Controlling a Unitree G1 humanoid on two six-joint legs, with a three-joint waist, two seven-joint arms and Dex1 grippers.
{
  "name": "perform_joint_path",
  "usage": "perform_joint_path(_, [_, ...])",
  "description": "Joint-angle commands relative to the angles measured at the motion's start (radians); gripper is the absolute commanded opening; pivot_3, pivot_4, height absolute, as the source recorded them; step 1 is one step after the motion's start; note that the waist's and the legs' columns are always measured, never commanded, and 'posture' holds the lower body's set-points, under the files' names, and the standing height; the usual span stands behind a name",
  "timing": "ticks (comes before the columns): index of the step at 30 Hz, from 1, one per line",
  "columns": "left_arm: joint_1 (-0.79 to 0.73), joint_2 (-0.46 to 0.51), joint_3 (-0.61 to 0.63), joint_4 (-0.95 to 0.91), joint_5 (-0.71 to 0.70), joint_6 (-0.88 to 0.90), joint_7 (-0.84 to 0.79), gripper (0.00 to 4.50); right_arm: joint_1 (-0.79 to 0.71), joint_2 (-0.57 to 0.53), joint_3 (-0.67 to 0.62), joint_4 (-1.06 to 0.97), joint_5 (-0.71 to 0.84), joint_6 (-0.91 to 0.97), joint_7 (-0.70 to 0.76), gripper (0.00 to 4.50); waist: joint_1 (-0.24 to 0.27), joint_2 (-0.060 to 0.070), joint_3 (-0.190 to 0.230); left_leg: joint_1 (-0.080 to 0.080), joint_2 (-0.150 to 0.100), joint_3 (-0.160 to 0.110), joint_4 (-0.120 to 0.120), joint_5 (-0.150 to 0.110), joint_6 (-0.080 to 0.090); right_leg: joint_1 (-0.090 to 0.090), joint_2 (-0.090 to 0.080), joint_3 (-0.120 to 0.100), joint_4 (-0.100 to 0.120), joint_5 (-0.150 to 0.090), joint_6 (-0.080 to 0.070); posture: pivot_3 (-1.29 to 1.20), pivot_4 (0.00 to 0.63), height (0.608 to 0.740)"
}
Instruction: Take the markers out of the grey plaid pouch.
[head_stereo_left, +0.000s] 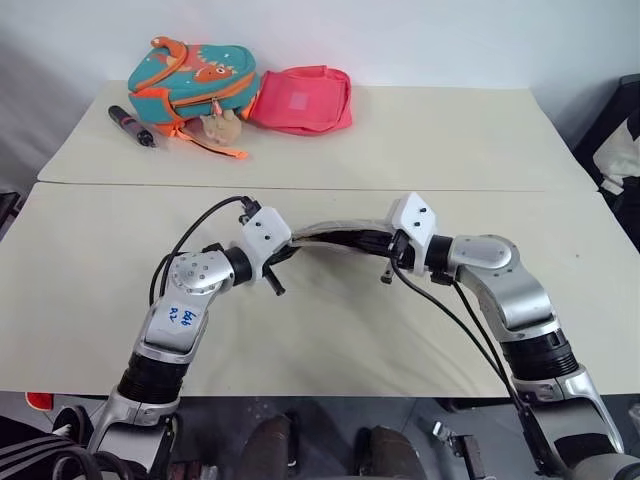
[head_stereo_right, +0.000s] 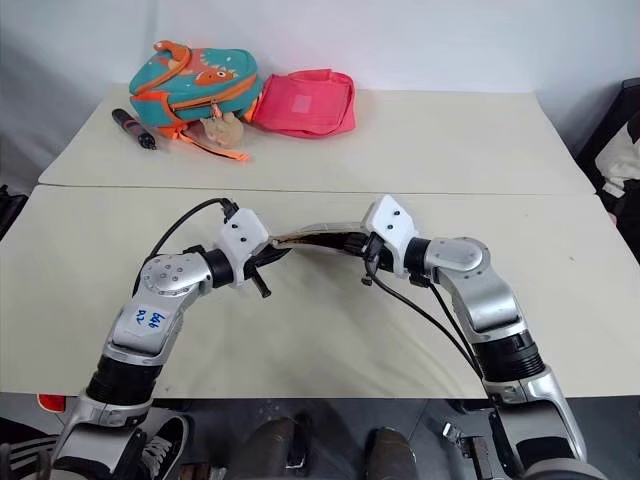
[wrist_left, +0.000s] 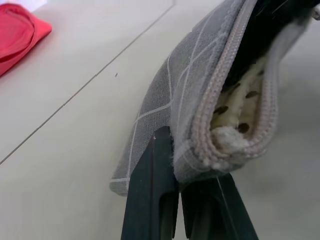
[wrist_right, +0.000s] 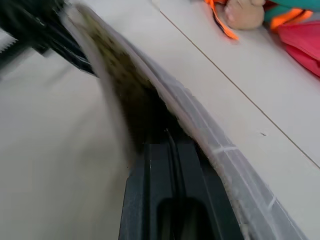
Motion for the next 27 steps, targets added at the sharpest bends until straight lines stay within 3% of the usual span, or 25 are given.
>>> perform_joint_path(1, [-0.011,-0.013,0.001,-0.073,-0.046,0.022,-0.013,0.00,-0.025,-0.018,0.041,0.003,-0.085,-0.092,-0.008,0.04,0.000,0.000,0.000,0.000,0.000,0.000,0.000,0.000,0.000,0.000,0.000,0.000,0.000,0.000,0.000,0.00,0.150,0.740])
perform_joint_path(4, [-0.020,-0.035,-0.015,-0.098,-0.080,0.065,-0.024,0.00,-0.047,-0.025,0.098,0.025,-0.189,-0.184,-0.029,0.04,-0.002,0.000,0.000,0.000,0.000,0.000,0.000,0.000,0.000,0.000,0.000,0.000,0.000,0.000,0.000,0.00,0.150,0.740])
perform_joint_path(7, [-0.032,-0.056,-0.039,-0.114,-0.093,0.095,-0.024,0.00,-0.061,-0.005,0.109,0.047,-0.216,-0.204,-0.039,0.66,-0.003,0.000,0.000,0.000,0.000,0.000,0.000,0.000,0.000,0.000,0.000,0.000,0.000,0.000,0.000,0.00,0.150,0.740])
perform_joint_path(18, [-0.038,-0.092,0.028,-0.111,-0.175,0.160,-0.005,0.00,-0.065,-0.013,0.087,0.056,-0.209,-0.194,-0.018,4.47,-0.008,0.000,0.000,0.000,0.000,0.000,0.000,0.000,0.000,0.001,0.000,0.000,0.000,0.000,0.000,0.00,0.150,0.740])
perform_joint_path(27, [-0.031,-0.079,0.021,-0.106,-0.181,0.152,0.003,0.00,-0.063,-0.008,0.075,0.045,-0.180,-0.158,0.002,4.47,-0.011,0.000,0.000,0.000,0.000,0.000,0.000,0.001,0.000,0.001,0.000,0.000,0.000,0.000,0.000,0.00,0.150,0.740])
